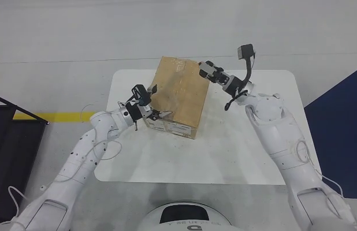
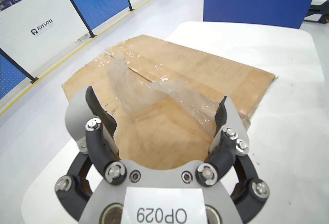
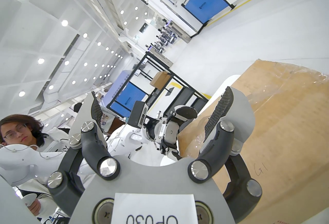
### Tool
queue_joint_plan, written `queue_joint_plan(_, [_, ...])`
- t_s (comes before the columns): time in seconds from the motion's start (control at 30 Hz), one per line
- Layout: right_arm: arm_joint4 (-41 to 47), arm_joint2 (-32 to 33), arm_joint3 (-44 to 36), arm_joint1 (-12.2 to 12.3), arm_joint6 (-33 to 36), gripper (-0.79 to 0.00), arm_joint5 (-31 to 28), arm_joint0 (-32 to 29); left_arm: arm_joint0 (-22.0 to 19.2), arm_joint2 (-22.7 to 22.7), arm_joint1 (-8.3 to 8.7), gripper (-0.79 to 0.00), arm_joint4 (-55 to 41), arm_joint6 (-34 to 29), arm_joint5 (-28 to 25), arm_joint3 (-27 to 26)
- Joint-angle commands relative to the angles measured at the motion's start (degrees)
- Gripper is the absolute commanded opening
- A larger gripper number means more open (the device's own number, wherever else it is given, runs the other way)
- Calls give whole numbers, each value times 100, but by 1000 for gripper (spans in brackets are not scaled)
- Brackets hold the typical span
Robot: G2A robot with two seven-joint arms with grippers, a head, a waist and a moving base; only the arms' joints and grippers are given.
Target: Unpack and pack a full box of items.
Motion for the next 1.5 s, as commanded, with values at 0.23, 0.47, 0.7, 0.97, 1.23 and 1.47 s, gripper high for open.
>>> queue_joint_plan(0.23, [-1312,-526,-71,-100,-190,0,755,418,-33,72,-39,0,-30,-362,201,-188])
queue_joint_plan(0.47, [-1173,-535,48,-144,-251,0,852,512,1,56,-46,0,-112,-313,196,-157])
queue_joint_plan(0.7, [-1581,-714,85,-175,24,0,1489,628,109,-16,-48,0,-259,-330,334,-116])
queue_joint_plan(0.97, [-1588,-1146,414,-319,414,-206,1913,995,197,-89,-37,0,-338,-292,311,-116])
queue_joint_plan(1.23, [-1446,-1558,1186,-540,566,-363,2571,1493,245,-150,-28,0,-344,-255,342,-166])
queue_joint_plan(1.47, [-1339,-1810,1687,-709,708,-416,2765,1818,298,-174,-24,0,-315,-235,362,-242])
